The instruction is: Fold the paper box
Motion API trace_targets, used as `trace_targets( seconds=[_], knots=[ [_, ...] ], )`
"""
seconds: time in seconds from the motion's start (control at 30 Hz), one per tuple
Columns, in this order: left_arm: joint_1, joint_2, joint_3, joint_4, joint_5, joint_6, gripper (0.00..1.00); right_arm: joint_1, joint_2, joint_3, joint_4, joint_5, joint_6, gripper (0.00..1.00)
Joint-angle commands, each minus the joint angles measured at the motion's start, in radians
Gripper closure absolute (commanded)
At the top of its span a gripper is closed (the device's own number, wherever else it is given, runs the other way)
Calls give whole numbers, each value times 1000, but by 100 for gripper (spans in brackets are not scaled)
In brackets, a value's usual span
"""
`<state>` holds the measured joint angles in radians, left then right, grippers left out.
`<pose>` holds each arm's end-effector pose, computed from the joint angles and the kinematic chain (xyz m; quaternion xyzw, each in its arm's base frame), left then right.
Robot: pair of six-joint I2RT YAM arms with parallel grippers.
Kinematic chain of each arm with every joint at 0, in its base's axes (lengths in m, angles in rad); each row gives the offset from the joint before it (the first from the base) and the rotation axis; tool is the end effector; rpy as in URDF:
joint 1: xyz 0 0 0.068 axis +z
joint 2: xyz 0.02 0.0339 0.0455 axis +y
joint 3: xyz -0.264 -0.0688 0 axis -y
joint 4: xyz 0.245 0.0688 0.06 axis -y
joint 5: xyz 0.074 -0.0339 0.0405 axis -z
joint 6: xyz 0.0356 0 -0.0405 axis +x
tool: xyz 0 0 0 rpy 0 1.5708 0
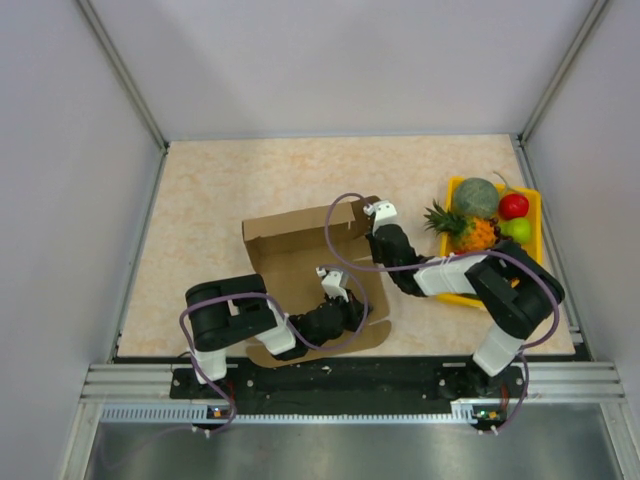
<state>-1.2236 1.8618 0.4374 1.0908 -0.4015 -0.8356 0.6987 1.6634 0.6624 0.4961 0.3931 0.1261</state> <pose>0.1123 -0.2696 0.0978 0.0404 0.8056 -0.4034 0.4320 0.2543 0.1958 0.1507 -0.1434 0.8384 0.0456 0.5239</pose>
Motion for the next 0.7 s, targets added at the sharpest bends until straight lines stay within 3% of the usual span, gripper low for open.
trace_targets(
  seconds=[0.0, 0.37, 0.67],
  knots=[
    [-2, -6, 3, -46, 3, 20, 100, 10, 47, 19, 96, 15, 1, 100],
    [-1, -23, -3, -63, 0, 27, 100, 10, 47, -47, 170, -37, 52, 100],
    [-1, -16, -3, -62, 1, 24, 100, -2, -56, -219, 404, -86, 90, 100]
  ],
)
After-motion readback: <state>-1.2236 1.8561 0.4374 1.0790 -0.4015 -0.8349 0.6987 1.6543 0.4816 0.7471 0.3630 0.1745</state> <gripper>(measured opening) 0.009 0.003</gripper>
